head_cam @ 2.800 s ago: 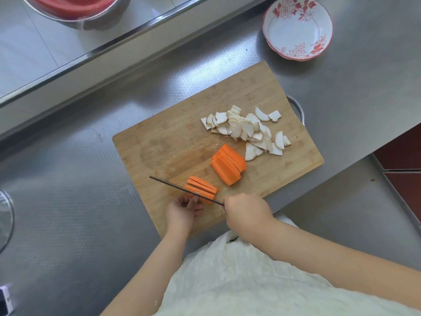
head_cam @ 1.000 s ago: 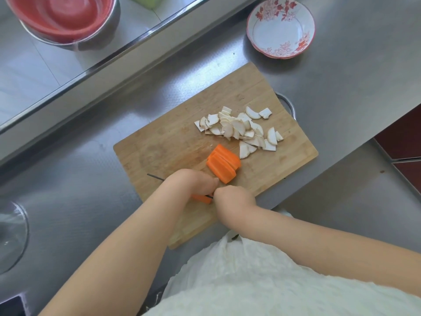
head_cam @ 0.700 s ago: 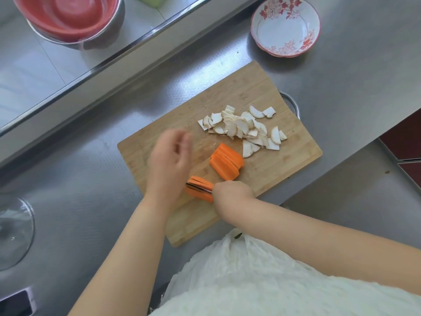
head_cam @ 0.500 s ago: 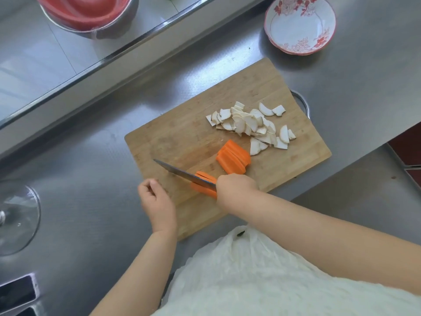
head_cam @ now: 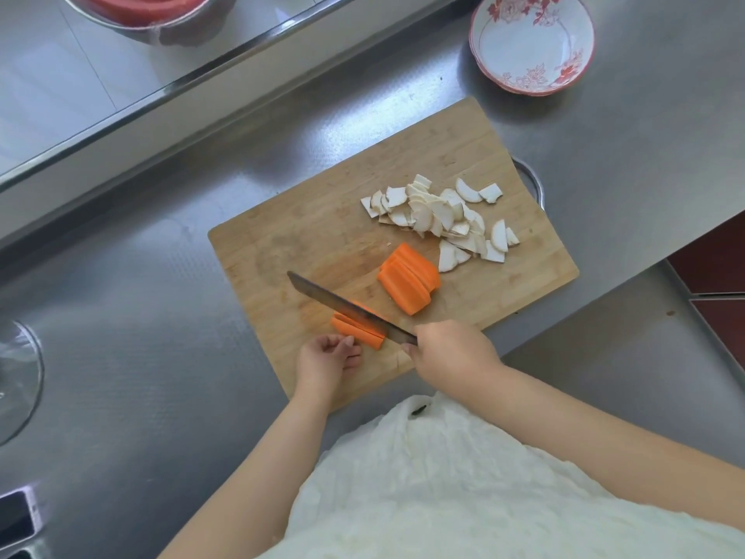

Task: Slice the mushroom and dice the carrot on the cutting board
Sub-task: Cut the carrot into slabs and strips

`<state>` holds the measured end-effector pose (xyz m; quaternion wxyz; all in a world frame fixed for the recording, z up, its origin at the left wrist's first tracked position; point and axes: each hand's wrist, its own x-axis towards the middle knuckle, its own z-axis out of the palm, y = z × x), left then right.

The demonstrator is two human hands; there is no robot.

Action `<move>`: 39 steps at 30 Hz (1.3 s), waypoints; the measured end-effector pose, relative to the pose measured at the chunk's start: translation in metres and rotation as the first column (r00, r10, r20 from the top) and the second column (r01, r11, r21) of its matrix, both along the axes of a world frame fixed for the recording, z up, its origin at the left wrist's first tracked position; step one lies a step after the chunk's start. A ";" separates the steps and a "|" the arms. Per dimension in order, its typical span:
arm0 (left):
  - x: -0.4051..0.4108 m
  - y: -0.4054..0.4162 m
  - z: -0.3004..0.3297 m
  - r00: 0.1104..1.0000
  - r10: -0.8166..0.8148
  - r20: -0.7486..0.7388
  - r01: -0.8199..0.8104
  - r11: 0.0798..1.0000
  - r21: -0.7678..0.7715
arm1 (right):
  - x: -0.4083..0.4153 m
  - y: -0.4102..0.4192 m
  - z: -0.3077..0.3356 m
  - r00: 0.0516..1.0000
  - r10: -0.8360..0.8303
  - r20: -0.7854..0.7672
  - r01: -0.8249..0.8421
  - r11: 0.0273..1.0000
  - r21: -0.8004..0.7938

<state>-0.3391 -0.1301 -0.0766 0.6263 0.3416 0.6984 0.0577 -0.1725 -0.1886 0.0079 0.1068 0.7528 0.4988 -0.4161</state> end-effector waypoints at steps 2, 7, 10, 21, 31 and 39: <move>0.000 0.001 -0.003 1.000 0.009 0.001 -0.009 1.000 -0.001 | 0.000 -0.004 -0.004 0.998 0.060 0.015 -0.060 0.998 -0.013; 0.000 0.000 -0.009 0.999 0.048 0.002 -0.048 0.999 -0.022 | -0.004 -0.006 -0.011 0.994 0.110 0.026 -0.110 0.994 -0.011; 0.000 0.001 -0.010 0.997 0.075 0.000 -0.075 0.997 -0.036 | -0.006 -0.006 -0.012 0.993 0.112 0.026 -0.112 0.994 -0.007; 0.003 0.001 -0.001 0.998 0.065 0.000 -0.065 0.997 -0.029 | -0.009 -0.007 -0.025 0.998 0.070 0.009 -0.069 0.997 -0.029; 0.004 0.000 -0.001 0.999 0.033 -0.025 -0.033 0.999 0.001 | -0.013 0.001 -0.015 0.997 0.070 0.023 -0.067 0.991 -0.117; 0.004 -0.002 -0.002 0.999 0.041 -0.028 -0.040 0.999 0.020 | -0.019 0.011 -0.009 0.996 0.079 0.043 -0.069 0.978 -0.199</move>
